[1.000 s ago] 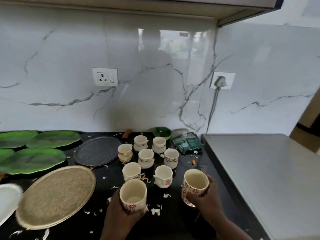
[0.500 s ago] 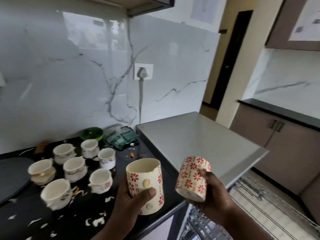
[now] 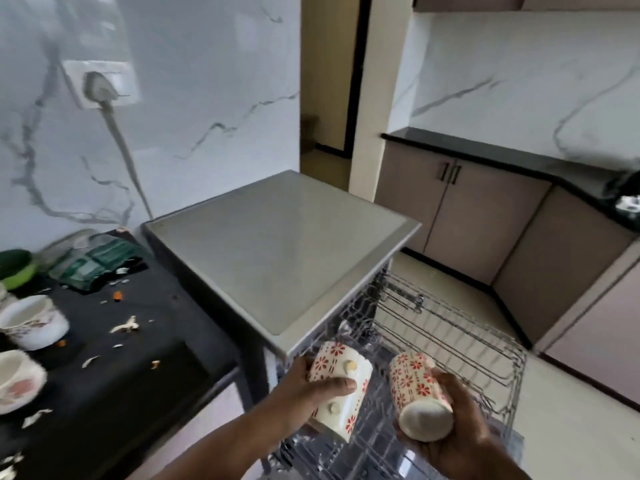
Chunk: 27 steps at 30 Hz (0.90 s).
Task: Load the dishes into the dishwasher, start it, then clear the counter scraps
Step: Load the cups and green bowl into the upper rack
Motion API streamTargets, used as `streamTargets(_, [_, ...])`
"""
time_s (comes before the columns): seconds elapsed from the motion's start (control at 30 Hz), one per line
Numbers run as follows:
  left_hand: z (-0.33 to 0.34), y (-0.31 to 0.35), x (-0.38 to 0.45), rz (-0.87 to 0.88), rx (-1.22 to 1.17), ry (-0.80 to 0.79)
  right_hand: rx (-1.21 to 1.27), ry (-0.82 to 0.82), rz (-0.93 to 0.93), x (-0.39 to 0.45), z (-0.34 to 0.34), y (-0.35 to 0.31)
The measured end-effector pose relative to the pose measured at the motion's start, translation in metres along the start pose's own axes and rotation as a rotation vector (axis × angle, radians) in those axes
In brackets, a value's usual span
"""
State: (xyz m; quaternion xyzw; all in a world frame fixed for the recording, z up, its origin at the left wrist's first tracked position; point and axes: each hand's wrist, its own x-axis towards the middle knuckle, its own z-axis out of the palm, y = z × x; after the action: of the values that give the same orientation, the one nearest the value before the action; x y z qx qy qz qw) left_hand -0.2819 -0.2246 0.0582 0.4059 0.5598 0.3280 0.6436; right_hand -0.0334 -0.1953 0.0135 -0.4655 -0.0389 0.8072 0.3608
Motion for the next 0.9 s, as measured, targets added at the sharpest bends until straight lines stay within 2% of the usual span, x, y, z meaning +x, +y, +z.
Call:
streamTargets(0.2, [0.076, -0.031, 0.075, -0.375, 0.125, 0.047, -0.059, 0.164, 0.076, 0.030, -0.111, -0.017])
streamTargets(0.27, [0.091, -0.044, 0.096, -0.459, 0.210, 0.080, -0.094, 0.195, 0.108, 0.042, -0.134, -0.021])
streamTargets(0.4, [0.110, -0.066, 0.133, -0.572, 0.394, 0.011, -0.162, 0.180, 0.185, 0.057, -0.148, -0.023])
streamTargets(0.53, [0.130, -0.072, 0.160, -0.617, 0.553, 0.024, -0.274, 0.220, 0.394, 0.085, -0.173, -0.009])
streamTargets(0.67, [0.147, -0.082, 0.187, -0.600, 0.730, 0.046, -0.414, 0.265, 0.491, 0.109, -0.179, -0.001])
streamTargets(0.9, [0.153, -0.108, 0.231, -0.616, 1.077, -0.164, -0.506, 0.298, 0.529, 0.133, -0.183, 0.011])
